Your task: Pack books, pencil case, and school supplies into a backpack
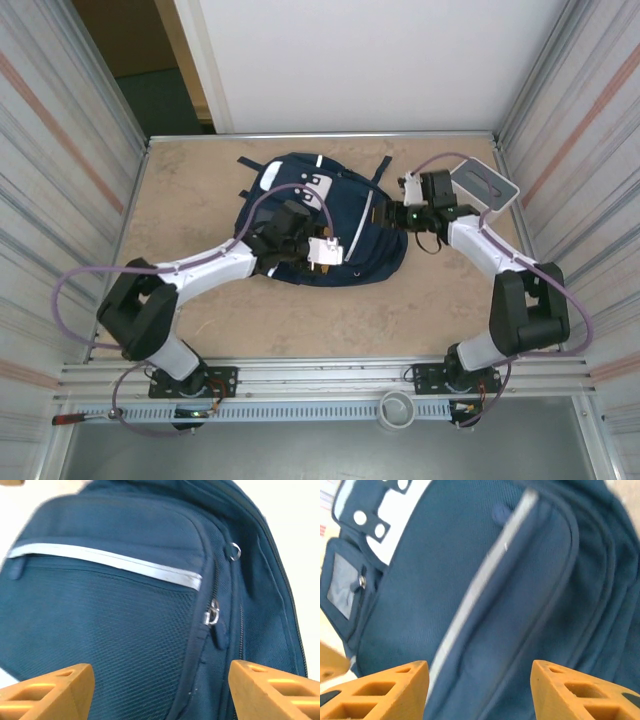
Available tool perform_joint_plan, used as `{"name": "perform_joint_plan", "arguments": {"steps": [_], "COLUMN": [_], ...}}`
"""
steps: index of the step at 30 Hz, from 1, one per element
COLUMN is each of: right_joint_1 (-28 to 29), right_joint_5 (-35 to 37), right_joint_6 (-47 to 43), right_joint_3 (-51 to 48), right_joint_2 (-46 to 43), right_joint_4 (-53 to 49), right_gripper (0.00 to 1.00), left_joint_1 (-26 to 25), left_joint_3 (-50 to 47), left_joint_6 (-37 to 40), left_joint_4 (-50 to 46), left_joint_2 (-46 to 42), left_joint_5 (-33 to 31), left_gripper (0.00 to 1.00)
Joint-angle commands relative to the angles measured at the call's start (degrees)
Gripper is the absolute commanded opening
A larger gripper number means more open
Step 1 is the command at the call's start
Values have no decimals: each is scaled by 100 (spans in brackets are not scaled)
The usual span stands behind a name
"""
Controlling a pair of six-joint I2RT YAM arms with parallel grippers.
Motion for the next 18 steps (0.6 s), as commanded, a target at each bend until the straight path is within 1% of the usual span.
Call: {"name": "perform_joint_plan", "arguments": {"steps": [1,4,7,12,18], "right_joint_1": [-1,-5,-52,-124,-124], "right_joint_5": [-137,86,315,388,388], "right_joint_6": [337,442,494,584,609], "right_joint_3": [-341,-668,-824,-938,-996], "right_joint_2": [-358,-401,-327,-215,-292], "right_joint_4": [320,457,539,709,682], "right_gripper": [54,52,50,47,46], "left_joint_1": [9,9,9,9,9], "left_joint_3": [253,333,323,183,-42], "left_joint_6": [730,729,633,418,43], "left_joint_4": [-125,-83,-51,74,406], "left_joint_2": [234,461,547,562,487], "left_joint_5": [-35,-83,-234,-341,-320], "left_gripper": [70,64,54,35,21]}}
